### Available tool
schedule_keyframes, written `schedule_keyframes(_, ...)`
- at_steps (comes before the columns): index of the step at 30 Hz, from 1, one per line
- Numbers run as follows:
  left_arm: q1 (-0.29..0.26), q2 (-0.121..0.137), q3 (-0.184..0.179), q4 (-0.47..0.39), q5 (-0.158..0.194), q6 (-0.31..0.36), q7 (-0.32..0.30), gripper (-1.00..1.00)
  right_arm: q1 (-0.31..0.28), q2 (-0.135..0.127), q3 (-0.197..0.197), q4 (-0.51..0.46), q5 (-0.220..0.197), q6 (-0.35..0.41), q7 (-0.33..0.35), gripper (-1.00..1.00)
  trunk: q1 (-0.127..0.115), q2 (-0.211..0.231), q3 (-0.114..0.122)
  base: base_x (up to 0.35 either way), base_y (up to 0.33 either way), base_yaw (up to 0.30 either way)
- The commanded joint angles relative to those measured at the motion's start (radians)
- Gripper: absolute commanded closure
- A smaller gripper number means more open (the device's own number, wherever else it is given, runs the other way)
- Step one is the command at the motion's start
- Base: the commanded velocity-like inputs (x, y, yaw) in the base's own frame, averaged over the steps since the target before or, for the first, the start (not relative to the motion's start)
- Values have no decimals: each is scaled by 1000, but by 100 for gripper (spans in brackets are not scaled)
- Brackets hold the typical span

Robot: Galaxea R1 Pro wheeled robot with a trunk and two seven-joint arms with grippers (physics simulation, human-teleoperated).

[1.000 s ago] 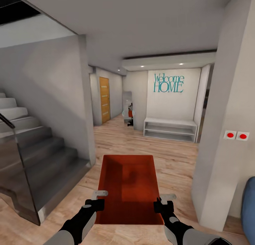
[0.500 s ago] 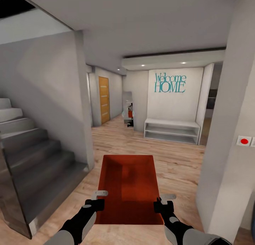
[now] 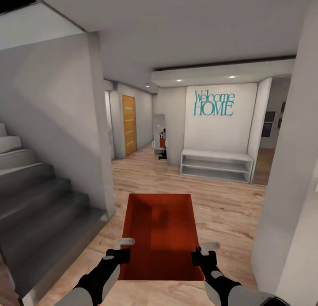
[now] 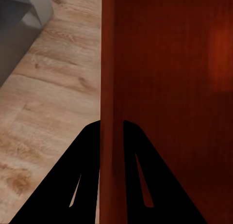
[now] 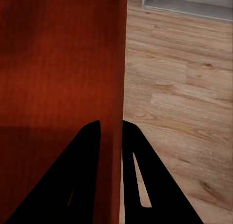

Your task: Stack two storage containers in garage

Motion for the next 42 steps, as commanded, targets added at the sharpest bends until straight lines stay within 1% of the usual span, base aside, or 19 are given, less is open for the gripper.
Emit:
schedule_keyframes(1,0,0,-9,-3,5,6,14,100,-1,0,-19,2,-26,-6,-6,100,1,-1,-2,322,0,0)
schedule_keyframes(42,0,0,-8,-3,5,6,14,100,-1,1,-19,2,-26,-6,-6,100,1,-1,-2,322,0,0)
